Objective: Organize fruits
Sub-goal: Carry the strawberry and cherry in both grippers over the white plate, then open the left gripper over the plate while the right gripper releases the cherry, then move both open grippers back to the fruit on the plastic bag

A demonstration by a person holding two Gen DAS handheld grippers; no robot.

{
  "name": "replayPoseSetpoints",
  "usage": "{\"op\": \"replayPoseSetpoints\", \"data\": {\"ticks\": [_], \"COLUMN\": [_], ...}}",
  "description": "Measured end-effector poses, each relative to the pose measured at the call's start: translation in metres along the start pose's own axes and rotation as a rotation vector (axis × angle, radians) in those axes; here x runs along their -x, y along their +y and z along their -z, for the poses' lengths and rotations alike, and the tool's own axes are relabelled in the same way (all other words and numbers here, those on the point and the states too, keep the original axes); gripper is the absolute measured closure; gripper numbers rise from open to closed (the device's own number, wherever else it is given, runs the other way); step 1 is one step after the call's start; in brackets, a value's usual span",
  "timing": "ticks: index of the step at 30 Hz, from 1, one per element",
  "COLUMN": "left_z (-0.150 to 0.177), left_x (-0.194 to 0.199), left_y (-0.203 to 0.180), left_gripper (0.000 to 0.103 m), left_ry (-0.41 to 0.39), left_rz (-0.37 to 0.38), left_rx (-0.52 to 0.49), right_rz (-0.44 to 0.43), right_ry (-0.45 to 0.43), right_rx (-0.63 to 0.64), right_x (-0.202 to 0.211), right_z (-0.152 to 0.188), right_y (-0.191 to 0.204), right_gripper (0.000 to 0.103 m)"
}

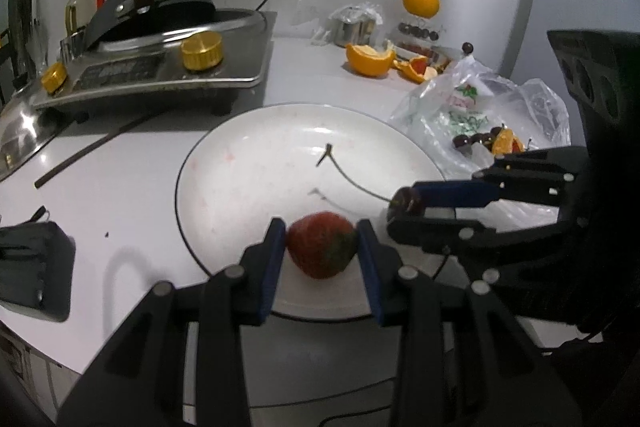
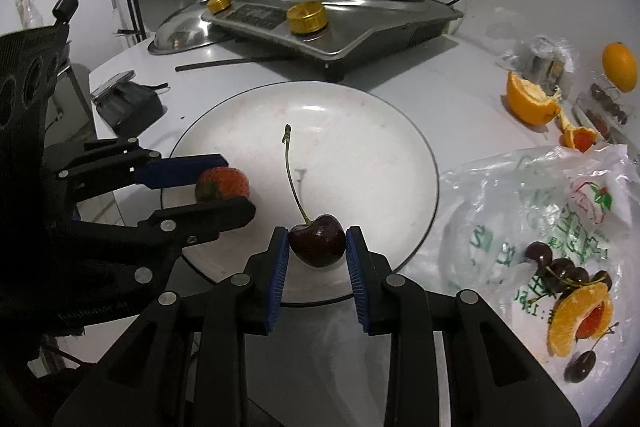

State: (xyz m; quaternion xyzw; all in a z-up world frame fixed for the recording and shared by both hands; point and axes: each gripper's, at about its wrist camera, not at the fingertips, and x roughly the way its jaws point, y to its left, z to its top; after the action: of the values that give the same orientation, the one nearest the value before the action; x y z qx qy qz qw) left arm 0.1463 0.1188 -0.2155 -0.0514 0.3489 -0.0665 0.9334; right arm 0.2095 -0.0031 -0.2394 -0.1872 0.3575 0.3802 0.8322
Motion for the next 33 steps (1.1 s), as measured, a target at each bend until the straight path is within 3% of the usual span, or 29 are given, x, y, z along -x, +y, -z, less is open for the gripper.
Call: {"op": "replayPoseSetpoints", "data": {"ticks": [9, 14, 26, 29, 33], "left_z": [-0.001, -0.003, -0.011, -0.014, -0.017], "left_x": [0.007, 0.013, 0.018, 0.018, 0.017], "left_y": [0.006, 0.003, -0.027, -0.036, -0.047], "left_gripper": [0.052, 0.052, 0.049, 0.034, 0.033], "left_ry": [-0.007, -0.018, -0.039, -0.045, -0.046], "left_rz": [-0.026, -0.038, -0.04, -0.038, -0.036], "left_rx": [0.025, 0.026, -0.011, -0.011, -0.018], "right_rz": [-0.008, -0.013, 0.009, 0.021, 0.035], "right_ry": [0.011, -0.003, -0.075, -0.089, -0.106], "right_rx": [0.012, 0.009, -0.018, -0.03, -0.053], "right_x": [0.0, 0.005, 0.042, 0.051, 0.062], "right_z": [0.001, 0.003, 0.013, 0.018, 0.026], "right_y": [0.005, 0.003, -0.016, -0.024, -0.036], "right_gripper": [0.071, 0.065, 0.065, 0.065, 0.065]}}
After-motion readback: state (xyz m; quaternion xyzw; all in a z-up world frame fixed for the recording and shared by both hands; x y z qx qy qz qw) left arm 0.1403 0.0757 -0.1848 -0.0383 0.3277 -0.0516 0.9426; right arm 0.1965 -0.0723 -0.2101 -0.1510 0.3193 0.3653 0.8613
